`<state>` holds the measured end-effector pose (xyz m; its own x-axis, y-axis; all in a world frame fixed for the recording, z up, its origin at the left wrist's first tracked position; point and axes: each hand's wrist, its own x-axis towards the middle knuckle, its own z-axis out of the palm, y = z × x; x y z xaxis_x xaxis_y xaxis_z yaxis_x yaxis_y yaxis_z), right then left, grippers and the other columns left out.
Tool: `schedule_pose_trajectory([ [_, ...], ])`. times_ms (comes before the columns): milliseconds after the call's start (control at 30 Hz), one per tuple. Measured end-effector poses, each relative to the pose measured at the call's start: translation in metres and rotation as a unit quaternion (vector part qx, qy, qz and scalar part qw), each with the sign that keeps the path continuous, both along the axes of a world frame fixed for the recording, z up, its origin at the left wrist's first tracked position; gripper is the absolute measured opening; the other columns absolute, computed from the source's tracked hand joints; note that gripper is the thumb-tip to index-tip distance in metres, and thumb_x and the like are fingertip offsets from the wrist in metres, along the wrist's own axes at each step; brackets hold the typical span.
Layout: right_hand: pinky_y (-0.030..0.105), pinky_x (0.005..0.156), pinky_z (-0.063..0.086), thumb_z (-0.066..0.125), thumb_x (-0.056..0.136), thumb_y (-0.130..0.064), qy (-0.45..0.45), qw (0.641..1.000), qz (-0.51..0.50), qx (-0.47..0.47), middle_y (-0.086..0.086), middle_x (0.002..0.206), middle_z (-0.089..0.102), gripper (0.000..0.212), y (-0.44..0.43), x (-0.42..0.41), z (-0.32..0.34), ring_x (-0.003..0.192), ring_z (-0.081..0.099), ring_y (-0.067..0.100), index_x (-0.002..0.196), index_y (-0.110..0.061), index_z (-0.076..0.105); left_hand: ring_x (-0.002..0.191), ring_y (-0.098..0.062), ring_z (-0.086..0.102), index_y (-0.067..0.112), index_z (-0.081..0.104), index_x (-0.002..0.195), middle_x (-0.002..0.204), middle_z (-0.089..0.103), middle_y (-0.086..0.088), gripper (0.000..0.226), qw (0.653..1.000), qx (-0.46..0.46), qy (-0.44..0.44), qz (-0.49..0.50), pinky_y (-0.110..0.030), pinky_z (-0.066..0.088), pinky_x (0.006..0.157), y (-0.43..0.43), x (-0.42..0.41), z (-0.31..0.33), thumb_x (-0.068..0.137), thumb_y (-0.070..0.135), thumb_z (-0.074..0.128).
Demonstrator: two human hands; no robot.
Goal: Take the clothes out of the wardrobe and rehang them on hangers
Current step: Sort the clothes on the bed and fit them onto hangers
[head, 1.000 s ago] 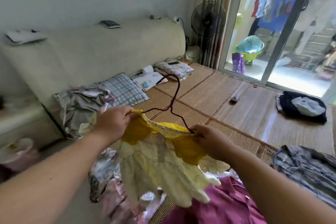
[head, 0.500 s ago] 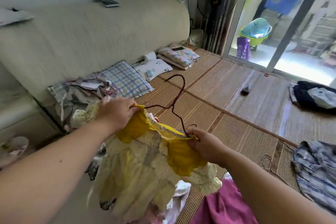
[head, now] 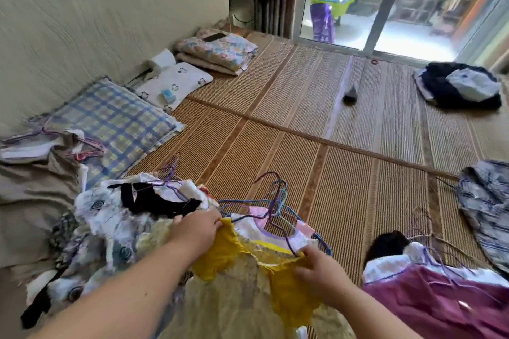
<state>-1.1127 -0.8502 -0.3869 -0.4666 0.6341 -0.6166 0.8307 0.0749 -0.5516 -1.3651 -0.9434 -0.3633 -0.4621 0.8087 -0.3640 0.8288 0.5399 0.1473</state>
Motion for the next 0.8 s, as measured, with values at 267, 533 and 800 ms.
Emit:
schedule_pose_trajectory([
  [267,0.031,0.086,0.049,0.04,0.092,-0.012,-0.072,0.997,-0.015,0.034,0.0,0.114,0.06,0.031,0.057,-0.014,-0.094,0.102,0.059,0.017,0.116,-0.026,0.055,0.11,-0.031,0.056,0.021,0.055,0.106,0.116,0.061,-0.008,0.024,0.998,-0.056,-0.027,-0.034,-0.038,0.043,0.088,0.074,-0.007,-0.108,0.099,0.036,0.038],
  [533,0.027,0.08,0.043,0.051,0.09,-0.016,-0.016,0.993,-0.107,0.036,0.007,0.125,0.055,0.052,0.072,-0.012,-0.14,0.108,0.058,0.024,0.14,-0.027,0.04,0.125,-0.027,0.046,0.037,0.041,0.136,0.136,0.046,-0.002,0.048,0.999,-0.041,0.0,-0.017,-0.042,0.041,0.099,0.092,0.022,-0.153,0.089,0.044,0.05],
  [800,0.021,0.106,0.025,0.055,0.09,-0.024,0.016,0.991,-0.111,0.075,0.001,0.143,0.039,0.061,0.044,0.098,-0.092,0.134,0.034,0.014,0.146,-0.023,0.031,0.145,-0.018,0.015,0.04,0.02,0.147,0.159,0.009,0.003,0.063,0.985,-0.042,-0.055,-0.158,-0.039,0.023,0.113,0.078,0.151,-0.114,0.092,0.045,0.049],
])
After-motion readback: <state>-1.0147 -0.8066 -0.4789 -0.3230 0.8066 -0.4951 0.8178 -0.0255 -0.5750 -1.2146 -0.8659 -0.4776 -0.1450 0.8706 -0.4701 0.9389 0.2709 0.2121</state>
